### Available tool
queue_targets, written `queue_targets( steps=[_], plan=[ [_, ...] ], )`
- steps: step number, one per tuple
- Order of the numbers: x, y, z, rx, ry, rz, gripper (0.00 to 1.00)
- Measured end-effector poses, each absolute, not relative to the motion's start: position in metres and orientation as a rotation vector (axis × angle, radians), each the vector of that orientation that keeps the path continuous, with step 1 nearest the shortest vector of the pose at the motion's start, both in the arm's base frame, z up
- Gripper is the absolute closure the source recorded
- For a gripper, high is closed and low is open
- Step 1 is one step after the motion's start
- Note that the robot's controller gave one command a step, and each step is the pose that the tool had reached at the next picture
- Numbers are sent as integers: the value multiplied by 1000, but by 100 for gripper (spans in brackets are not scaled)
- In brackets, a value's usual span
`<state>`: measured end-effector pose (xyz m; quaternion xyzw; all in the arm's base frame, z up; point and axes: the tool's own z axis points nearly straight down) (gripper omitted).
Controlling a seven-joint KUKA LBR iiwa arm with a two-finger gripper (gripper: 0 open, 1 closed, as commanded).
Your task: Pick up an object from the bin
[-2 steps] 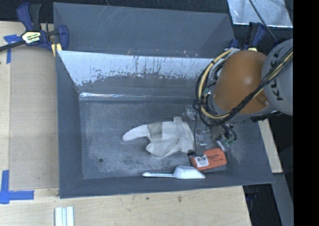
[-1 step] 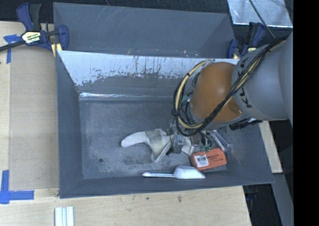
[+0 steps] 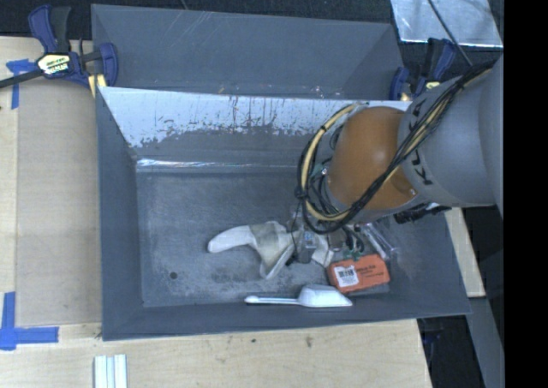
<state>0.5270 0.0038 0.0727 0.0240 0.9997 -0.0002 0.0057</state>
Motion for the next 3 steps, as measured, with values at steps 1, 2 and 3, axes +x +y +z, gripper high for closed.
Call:
queue_targets(
  steps=[1,2,3],
  plan=[
    [537,-14,156,105,3138,0,100],
    [537,-14,156,104,3138,-1,100],
    [557,-21,300,108,3135,0,100]
  ],
)
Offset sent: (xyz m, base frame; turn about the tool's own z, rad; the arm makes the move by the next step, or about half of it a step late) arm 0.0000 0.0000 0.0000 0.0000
